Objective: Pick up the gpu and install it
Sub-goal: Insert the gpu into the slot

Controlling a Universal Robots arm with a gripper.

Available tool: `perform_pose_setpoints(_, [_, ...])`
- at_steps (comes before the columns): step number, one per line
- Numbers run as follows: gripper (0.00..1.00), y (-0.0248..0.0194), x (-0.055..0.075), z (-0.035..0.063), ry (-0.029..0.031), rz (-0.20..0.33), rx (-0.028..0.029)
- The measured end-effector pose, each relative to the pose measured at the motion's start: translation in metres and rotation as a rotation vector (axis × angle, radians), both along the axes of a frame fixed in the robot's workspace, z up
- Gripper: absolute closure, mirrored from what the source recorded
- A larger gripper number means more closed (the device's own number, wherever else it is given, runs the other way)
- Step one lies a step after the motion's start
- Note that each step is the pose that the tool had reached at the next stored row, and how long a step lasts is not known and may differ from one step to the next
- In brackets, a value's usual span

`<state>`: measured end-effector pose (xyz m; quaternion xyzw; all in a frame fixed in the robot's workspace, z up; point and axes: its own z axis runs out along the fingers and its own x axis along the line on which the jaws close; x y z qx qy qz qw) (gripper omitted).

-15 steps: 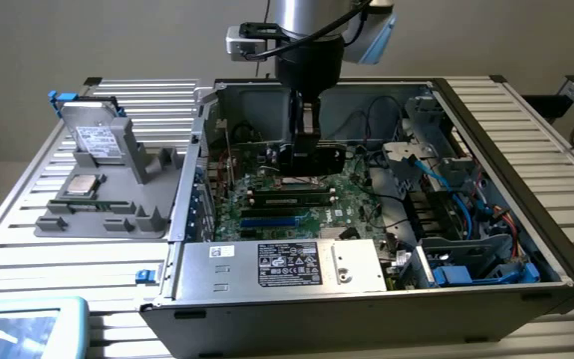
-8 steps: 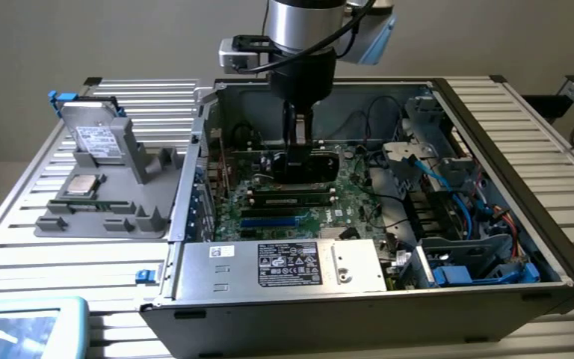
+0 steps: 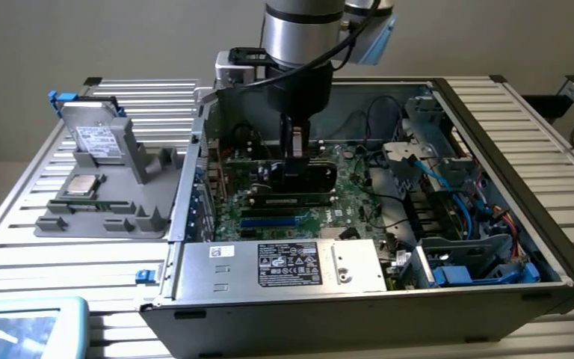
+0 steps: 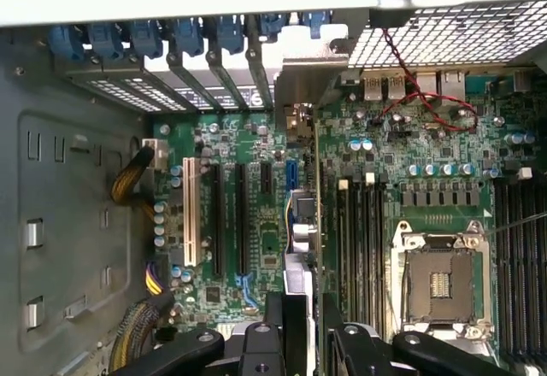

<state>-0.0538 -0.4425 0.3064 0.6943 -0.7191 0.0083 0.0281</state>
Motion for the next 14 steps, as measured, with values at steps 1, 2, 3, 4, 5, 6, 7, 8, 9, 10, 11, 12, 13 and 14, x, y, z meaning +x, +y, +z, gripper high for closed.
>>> perform_pose_setpoints(1, [0.73, -0.0013, 0.0, -0.0018, 0.0, 0.0, 0.0002])
perform_pose_setpoints(2, [0.73, -0.0026, -0.001, -0.0037, 0.0, 0.0, 0.0004])
perform_pose_setpoints(3, [0.73, -0.0039, -0.001, -0.0055, 0.0, 0.0, 0.0006])
perform_pose_setpoints(4, [0.73, -0.0051, -0.001, -0.0072, 0.0001, 0.0, 0.0007])
perform_pose_setpoints(5, [0.73, -0.0063, -0.001, -0.009, 0.0001, 0.0, 0.0008])
perform_pose_setpoints(6, [0.73, -0.0076, -0.002, -0.0109, 0.0001, 0.0, 0.0011])
perform_pose_setpoints(7, [0.73, -0.0088, -0.002, -0.0127, 0.0001, 0.0, 0.0013])
perform_pose_setpoints(8, [0.73, -0.0098, -0.002, -0.0145, 0.0001, 0.0, 0.0014])
perform_pose_setpoints(9, [0.73, -0.0107, -0.002, -0.0163, 0.0001, 0.0, 0.0015])
perform_pose_setpoints(10, [0.73, -0.0115, -0.002, -0.0181, 0.0001, 0.0, 0.0017])
perform_pose_setpoints(11, [0.73, -0.0121, -0.003, -0.02, 0.0001, 0.0, 0.0018])
perform_pose_setpoints(12, [0.73, -0.0123, -0.004, -0.0218, 0.0001, 0.0, 0.0019])
perform_pose_setpoints(13, [0.73, -0.0124, -0.005, -0.0236, 0.0001, 0.0, 0.0018])
perform_pose_setpoints(14, [0.73, -0.0124, -0.007, -0.0253, 0.0002, 0.0, 0.0017])
